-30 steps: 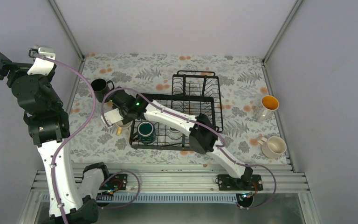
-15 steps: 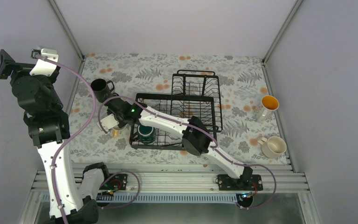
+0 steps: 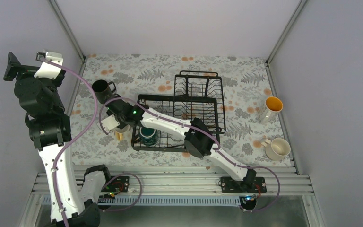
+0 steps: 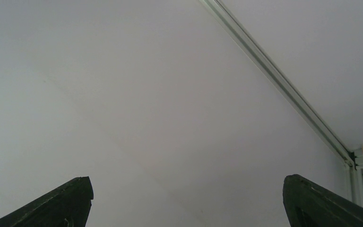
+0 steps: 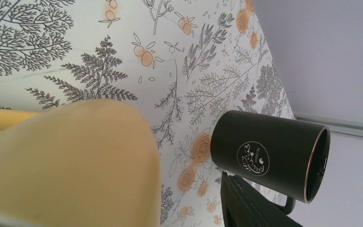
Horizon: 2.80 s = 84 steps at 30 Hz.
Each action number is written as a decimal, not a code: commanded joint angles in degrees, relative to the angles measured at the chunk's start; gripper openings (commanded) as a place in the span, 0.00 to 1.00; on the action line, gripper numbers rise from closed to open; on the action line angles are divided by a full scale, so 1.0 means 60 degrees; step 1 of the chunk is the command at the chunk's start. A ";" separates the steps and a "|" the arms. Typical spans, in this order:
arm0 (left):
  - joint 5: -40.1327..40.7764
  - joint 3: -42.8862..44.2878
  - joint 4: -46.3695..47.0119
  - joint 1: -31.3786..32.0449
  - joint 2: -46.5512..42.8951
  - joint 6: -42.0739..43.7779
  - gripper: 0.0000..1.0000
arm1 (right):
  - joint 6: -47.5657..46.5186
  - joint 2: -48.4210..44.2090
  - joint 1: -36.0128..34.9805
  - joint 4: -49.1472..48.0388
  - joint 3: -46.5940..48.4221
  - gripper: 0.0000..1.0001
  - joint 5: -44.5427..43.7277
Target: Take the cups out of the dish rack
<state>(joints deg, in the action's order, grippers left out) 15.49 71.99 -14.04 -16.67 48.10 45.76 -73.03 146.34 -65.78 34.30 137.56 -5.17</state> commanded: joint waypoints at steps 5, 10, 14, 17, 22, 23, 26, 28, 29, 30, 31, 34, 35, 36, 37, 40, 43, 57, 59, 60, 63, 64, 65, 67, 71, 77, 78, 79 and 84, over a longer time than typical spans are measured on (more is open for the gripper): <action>-0.0385 -0.0009 -0.0210 -0.0033 -0.0120 -0.0350 1.00 | -0.0013 -0.0058 0.0281 -0.0682 0.0392 0.45 -0.0229; -0.0560 -0.0235 -0.0387 -0.0035 -0.0118 -0.0437 1.00 | -0.0103 -0.0085 0.0295 -0.0715 0.0630 0.23 -0.0119; -0.0755 -0.0699 -0.0314 -0.0032 -0.0271 -0.0378 1.00 | -0.0045 -0.0088 0.0314 -0.0637 0.0629 0.03 -0.0019; -0.0867 -0.0798 -0.0280 -0.0035 -0.0323 -0.0422 1.00 | -0.0055 -0.0123 0.0314 -0.0604 0.0628 0.03 0.0059; -0.0953 -0.0765 -0.0297 -0.0035 -0.0304 -0.0481 1.00 | -0.0190 -0.0187 0.0328 -0.0252 0.0686 0.03 0.0170; -0.0968 -0.0772 -0.0309 -0.0028 -0.0303 -0.0491 1.00 | -0.0191 -0.0191 0.0341 -0.0197 0.0680 0.03 0.0160; -0.0983 -0.0823 -0.0340 -0.0035 -0.0316 -0.0502 1.00 | -0.0191 -0.0337 0.0343 0.0133 0.0679 0.03 0.0188; -0.0949 -0.0892 -0.0353 -0.0035 -0.0364 -0.0515 1.00 | -0.0191 -0.0491 0.0330 0.0485 0.0735 0.03 0.0256; -0.0954 -0.0918 -0.0355 -0.0035 -0.0389 -0.0517 1.00 | -0.0178 -0.0597 0.0321 0.0685 0.0757 0.03 0.0269; -0.0964 -0.0963 -0.0335 -0.0035 -0.0434 -0.0534 1.00 | -0.0187 -0.0698 0.0315 0.0858 0.0756 0.03 0.0253; -0.0991 -0.0980 -0.0327 -0.0031 -0.0473 -0.0536 1.00 | -0.0211 -0.0806 0.0301 0.1072 0.0760 0.03 0.0234; -0.1140 -0.1006 -0.0346 -0.0034 -0.0540 -0.0558 1.00 | -0.0321 -0.1213 0.0250 0.1928 0.0775 0.03 0.0213; -0.1180 -0.0990 -0.0370 -0.0035 -0.0534 -0.0588 1.00 | -0.0366 -0.1355 0.0229 0.2222 0.0770 0.03 0.0231; -0.1227 -0.0965 -0.0412 -0.0035 -0.0515 -0.0625 1.00 | -0.0379 -0.1461 0.0202 0.2480 0.0769 0.03 0.0241; -0.1271 -0.0927 -0.0477 -0.0028 -0.0485 -0.0674 1.00 | -0.0392 -0.1571 0.0166 0.2740 0.0767 0.03 0.0253; -0.1397 -0.0879 -0.0599 -0.0035 -0.0444 -0.0878 1.00 | -0.0461 -0.1715 0.0074 0.3380 0.0762 0.03 0.0242; -0.1509 -0.0831 -0.0705 -0.0035 -0.0402 -0.1025 1.00 | -0.0496 -0.1639 0.0012 0.3837 0.0765 0.03 0.0235; -0.1549 -0.1138 -0.0709 -0.0035 -0.0534 -0.0960 1.00 | -0.0894 -0.0600 0.0081 0.5083 0.0766 0.03 -0.0460; -0.1522 -0.1266 -0.0652 -0.0035 -0.0584 -0.0903 1.00 | -0.0895 -0.0568 0.0180 0.5327 0.0759 0.03 -0.0510; -0.1526 -0.1310 -0.0630 -0.0031 -0.0596 -0.0884 1.00 | -0.0887 -0.0566 0.0222 0.5474 0.0760 0.03 -0.0537; -0.1528 -0.1386 -0.0570 -0.0035 -0.0576 -0.0898 1.00 | -0.0781 -0.0573 0.0395 0.5977 0.0720 0.03 -0.0579; -0.1556 -0.1401 -0.0561 -0.0035 -0.0558 -0.0913 1.00 | -0.0737 -0.0581 0.0441 0.6110 0.0706 0.03 -0.0598; -0.1579 -0.1382 -0.0549 -0.0035 -0.0529 -0.0961 1.00 | -0.0702 -0.0599 0.0489 0.6229 0.0682 0.03 -0.0612; -0.1611 -0.1346 -0.0537 -0.0031 -0.0449 -0.1034 1.00 | -0.0650 -0.0697 0.0553 0.6346 0.0626 0.03 -0.0614; -0.1635 -0.1231 -0.0530 -0.0026 -0.0298 -0.1167 1.00 | -0.0760 -0.0957 0.0563 0.6070 0.0424 0.03 -0.0631; -0.1810 -0.1126 -0.0637 -0.0035 -0.0308 -0.1340 1.00 | -0.1150 -0.0788 0.0550 0.5527 0.0423 0.03 -0.0880; -0.1805 -0.1127 -0.0664 -0.0035 -0.0311 -0.1329 1.00 | -0.1128 -0.0703 0.0548 0.5318 0.0420 0.08 -0.0964; -0.1797 -0.1141 -0.0683 -0.0029 -0.0331 -0.1307 1.00 | -0.1104 -0.0642 0.0532 0.5163 0.0430 0.20 -0.1037; -0.1779 -0.1336 -0.0680 -0.0035 -0.0470 -0.1105 1.00 | -0.1146 -0.0501 0.0519 0.4634 0.0416 0.44 -0.1181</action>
<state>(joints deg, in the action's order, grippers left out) 5.52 63.90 -18.72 -16.67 46.46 39.18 -78.96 142.04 -62.89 64.45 140.57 -9.30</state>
